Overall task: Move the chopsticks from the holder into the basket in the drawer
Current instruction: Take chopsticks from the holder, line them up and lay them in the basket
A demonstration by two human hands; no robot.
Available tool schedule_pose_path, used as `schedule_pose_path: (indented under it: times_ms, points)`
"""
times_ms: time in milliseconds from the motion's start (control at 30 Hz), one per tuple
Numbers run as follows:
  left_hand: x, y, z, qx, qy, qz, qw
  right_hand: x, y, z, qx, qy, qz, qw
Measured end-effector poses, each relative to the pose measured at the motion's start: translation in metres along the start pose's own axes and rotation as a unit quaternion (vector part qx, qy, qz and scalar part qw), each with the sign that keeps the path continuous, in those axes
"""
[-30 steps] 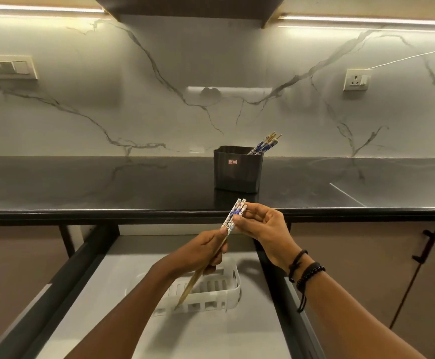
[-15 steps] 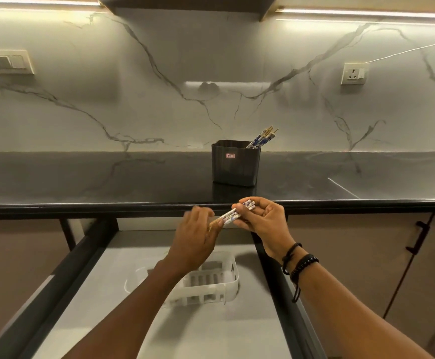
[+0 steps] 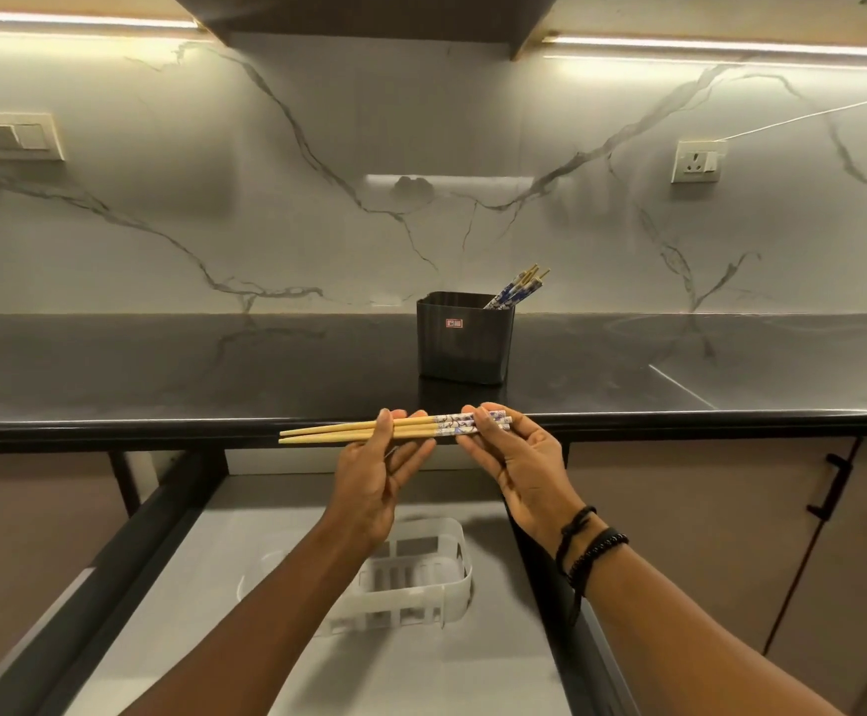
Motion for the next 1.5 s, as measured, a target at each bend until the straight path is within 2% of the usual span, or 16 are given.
schedule_pose_path:
  times_ms: [267, 767, 1000, 1200, 1367, 1500]
  points:
    - [-0.007, -0.008, -0.003, -0.003, -0.012, 0.055, 0.998, 0.000, 0.017, -0.001, 0.093, 0.022, -0.070, 0.993]
    - [-0.009, -0.007, -0.002, 0.017, -0.027, 0.070, 0.997, -0.004, 0.024, 0.001, 0.099, 0.033, -0.065, 0.992]
    - [-0.009, -0.007, -0.003, 0.021, -0.022, 0.045, 0.999, -0.006, 0.022, 0.001, 0.103, 0.050, -0.076, 0.990]
    - [-0.013, -0.010, -0.005, 0.014, -0.006, 0.012, 1.000, 0.003, 0.014, 0.000, 0.090, 0.011, 0.009, 0.996]
    - [-0.016, -0.010, -0.004, 0.014, -0.005, -0.018, 1.000, 0.012, 0.020, 0.003, 0.101, -0.024, 0.166, 0.981]
    - [-0.016, -0.007, -0.004, 0.034, -0.017, -0.040, 0.998, 0.014, 0.013, 0.003, 0.076, -0.028, 0.191, 0.978]
Point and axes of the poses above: each hand's wrist, its own z-axis away from the middle knuckle, its own y-axis out of the palm, x = y × z, the point moved 8 cm from there along -z, towards the middle knuckle, and after that the axes turned 11 degrees about x, right-handed, at the moved point
